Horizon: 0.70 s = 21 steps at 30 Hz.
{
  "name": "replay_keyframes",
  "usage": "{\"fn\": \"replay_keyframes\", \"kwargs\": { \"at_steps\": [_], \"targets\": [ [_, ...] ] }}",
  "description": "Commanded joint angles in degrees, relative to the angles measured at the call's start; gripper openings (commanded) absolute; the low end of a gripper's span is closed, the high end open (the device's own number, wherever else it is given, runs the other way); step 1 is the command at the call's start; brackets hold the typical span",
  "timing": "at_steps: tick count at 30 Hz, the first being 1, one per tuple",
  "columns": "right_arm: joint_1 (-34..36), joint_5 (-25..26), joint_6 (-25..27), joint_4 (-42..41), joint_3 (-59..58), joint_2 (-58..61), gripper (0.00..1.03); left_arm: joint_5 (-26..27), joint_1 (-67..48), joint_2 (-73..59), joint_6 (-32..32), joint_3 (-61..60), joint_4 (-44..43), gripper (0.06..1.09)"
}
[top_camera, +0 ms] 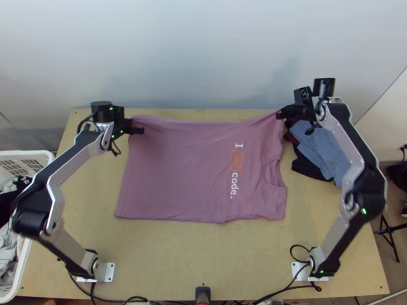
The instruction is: Fold the t-shirt
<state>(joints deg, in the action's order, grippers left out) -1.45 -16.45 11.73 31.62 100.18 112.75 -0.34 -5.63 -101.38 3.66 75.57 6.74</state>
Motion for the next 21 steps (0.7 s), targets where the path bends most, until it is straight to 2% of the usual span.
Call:
{"fn": "replay_keyframes", "kwargs": {
  "at_steps": [1, 5, 10, 17, 21],
  "targets": [
    [-0.3, 0.3, 2.2, 2.9, 10.5, 12.2, 0.03, -2.2, -0.9, -10.7, 0.8, 7.3, 1.0, 0.1],
    [-1.4, 0.3, 1.8, 4.6, 14.6, 16.3, 0.03, -2.7, -0.2, -14.3, 1.1, 8.4, 1.5, 0.1],
    [-1.9, 0.3, 2.3, 8.5, 13.7, 16.2, 0.03, -2.8, -0.6, -13.5, 2.2, 5.4, 2.8, 0.1],
    [-2.8, 0.3, 2.8, 11.5, 7.3, 11.2, 0.03, -2.6, 0.3, -10.9, 2.3, 1.1, 4.7, 0.1],
    [-5.3, 0.3, 2.9, 11.5, -1.0, 4.6, 0.03, -1.0, -0.9, -6.4, 3.0, -1.5, 7.1, 0.1]
  ]
}}
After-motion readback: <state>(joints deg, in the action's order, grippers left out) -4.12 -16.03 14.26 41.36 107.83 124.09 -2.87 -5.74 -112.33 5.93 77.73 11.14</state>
